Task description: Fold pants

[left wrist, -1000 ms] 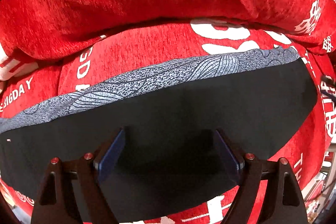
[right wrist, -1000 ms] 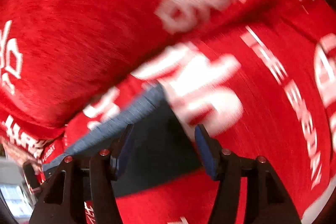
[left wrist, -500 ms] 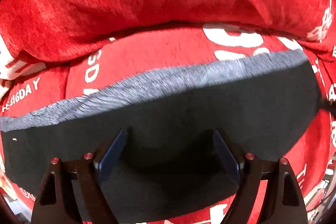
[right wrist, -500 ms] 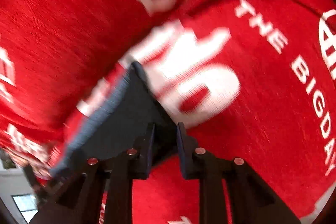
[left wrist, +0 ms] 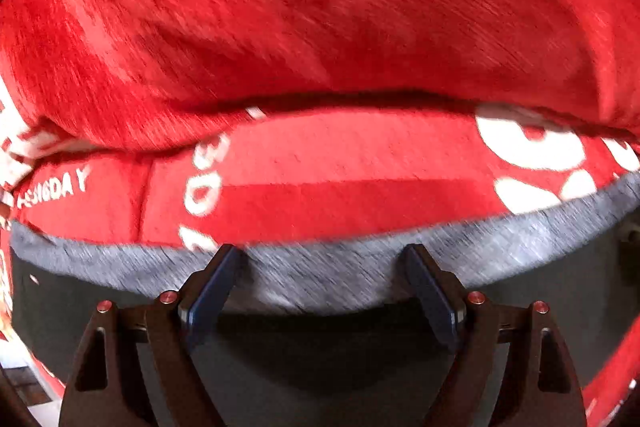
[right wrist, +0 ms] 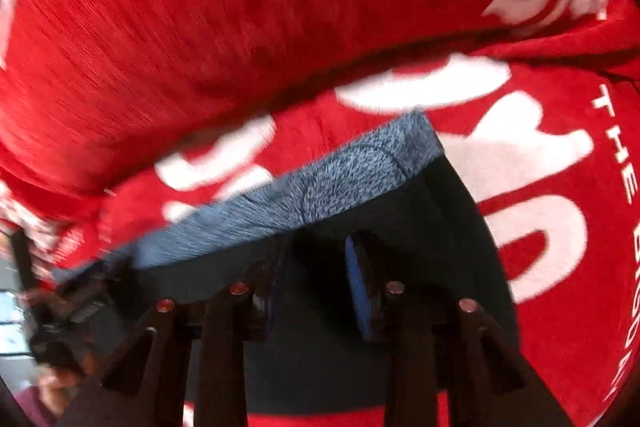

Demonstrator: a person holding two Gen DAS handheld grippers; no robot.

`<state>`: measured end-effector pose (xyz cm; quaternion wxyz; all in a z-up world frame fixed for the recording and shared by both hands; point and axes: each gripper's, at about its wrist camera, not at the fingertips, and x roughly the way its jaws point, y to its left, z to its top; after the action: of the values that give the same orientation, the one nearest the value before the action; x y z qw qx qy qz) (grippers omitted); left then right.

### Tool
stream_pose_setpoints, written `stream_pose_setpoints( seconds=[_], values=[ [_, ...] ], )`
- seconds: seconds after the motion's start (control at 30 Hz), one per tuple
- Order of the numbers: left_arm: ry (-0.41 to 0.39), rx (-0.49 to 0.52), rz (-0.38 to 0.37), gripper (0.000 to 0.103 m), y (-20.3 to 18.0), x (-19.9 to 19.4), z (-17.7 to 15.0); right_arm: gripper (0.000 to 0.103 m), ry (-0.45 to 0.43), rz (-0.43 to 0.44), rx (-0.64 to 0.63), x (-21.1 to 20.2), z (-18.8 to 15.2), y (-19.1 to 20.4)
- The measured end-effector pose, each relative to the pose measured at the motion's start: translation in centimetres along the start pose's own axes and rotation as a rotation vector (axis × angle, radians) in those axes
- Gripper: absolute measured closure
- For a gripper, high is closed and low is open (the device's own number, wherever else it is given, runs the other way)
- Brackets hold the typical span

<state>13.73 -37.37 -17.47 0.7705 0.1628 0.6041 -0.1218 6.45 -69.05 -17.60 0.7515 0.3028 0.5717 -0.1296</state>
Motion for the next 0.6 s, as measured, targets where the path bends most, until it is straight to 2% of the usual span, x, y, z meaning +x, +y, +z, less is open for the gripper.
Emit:
stream_pose_setpoints(
  seconds=[0.1, 0.13, 0.2, 0.27, 0.4, 0.6],
  values=[
    [0.015, -0.038, 0.062, 0.017, 3.4, 0.9, 1.2, 0.074, -0.071, -0.088, -0.029, -0.8, 0.4, -0.5],
    [0.035, -0.065, 0.075, 0.017, 5.2, 0.9, 1.4, 0.074, -0.080, -0.088, -0.011, -1.2, 0.5, -1.0],
    [0.030, -0.093, 0.056, 0.017, 7.7, 0.0, 1.1, 0.071, -0.079, -0.095, 0.030, -2.3, 0.6, -1.8],
    [0.013, -0.080, 0.072, 0.017, 10.0, -1.5, 0.1, 0.067, -0.089, -0.081, 0.048, -3.7, 0.0, -1.8],
    [0.018, -0.050, 0.086, 0.017, 14.0, -3.7, -3.1, 0.062, -0.068, 0.064, 0.075, -5.5, -2.8, 0.3],
    [0.037, -0.037, 0.093, 0.017, 21.1, -5.2, -8.6, 0.060, 0.064, 0.342, 0.053, -3.5, -9.5, 9.0]
  ],
)
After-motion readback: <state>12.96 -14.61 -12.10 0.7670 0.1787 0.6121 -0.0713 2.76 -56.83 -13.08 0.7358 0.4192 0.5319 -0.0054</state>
